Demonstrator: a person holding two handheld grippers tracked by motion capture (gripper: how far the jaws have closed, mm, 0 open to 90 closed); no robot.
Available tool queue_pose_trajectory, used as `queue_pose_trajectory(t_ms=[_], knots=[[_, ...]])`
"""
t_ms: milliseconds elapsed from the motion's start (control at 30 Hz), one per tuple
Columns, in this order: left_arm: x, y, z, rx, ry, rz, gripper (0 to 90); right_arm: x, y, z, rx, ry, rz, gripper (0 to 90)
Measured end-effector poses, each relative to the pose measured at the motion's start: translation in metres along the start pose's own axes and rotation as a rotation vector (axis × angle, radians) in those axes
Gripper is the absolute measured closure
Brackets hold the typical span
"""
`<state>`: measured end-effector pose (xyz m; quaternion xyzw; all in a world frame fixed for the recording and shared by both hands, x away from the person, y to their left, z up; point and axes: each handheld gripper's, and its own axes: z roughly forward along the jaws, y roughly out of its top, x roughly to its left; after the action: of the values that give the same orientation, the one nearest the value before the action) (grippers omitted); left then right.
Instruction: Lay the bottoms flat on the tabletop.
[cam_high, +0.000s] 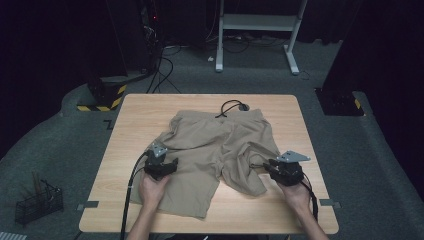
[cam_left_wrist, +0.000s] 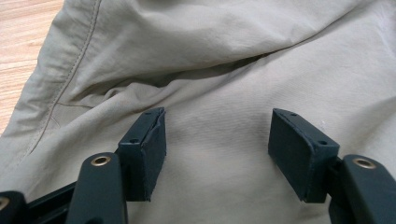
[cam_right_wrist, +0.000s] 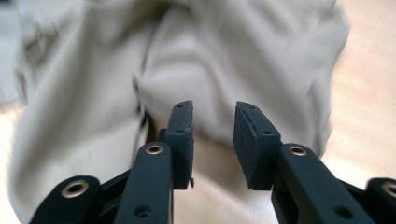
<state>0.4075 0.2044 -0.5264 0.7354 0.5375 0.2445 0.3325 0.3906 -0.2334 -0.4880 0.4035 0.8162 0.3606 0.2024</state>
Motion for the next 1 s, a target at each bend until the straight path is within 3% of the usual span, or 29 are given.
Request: queue_pose_trajectory(t_ms=[67,133,233,333,467,600,667,767,900,1000], knots=[[0.000,0.000,0.000,0.000,0.001,0.000,36.8,0.004,-0.007,0.007,0.037,-0.024,-0.012,69.1],[0.000,0.000,0.000,0.000,0.003,-0.001,36.5,0.008,-0.011,0.017,0.076,-0.045,-0.056,69.1],[0.000,-0.001,-0.001,0.002,0.004,0.001,36.2,0.016,-0.011,0.025,0.082,0.006,-0.074,68.7],[0.000,-0.001,-0.001,0.002,0.004,0.000,36.1,0.024,-0.006,0.029,0.054,0.067,-0.075,65.4],[0.000,-0.001,-0.001,0.002,0.003,0.000,36.1,0.033,0.012,0.037,0.019,0.071,-0.094,59.8],[0.000,-0.001,-0.001,0.002,0.001,0.000,35.7,0.042,0.041,0.050,-0.030,0.053,-0.126,55.1],[0.000,-0.001,-0.001,0.002,0.001,0.000,35.7,0.046,0.057,0.057,-0.054,0.067,-0.117,49.2],[0.000,-0.001,-0.001,0.002,0.000,0.001,35.5,0.049,0.075,0.079,-0.016,0.078,-0.104,46.9],[0.000,-0.001,-0.001,0.000,-0.001,0.000,35.2,0.053,0.072,0.114,0.064,0.088,-0.111,45.3],[0.000,-0.001,-0.001,0.000,-0.001,0.000,35.1,0.052,0.071,0.113,0.048,0.104,-0.090,46.0]])
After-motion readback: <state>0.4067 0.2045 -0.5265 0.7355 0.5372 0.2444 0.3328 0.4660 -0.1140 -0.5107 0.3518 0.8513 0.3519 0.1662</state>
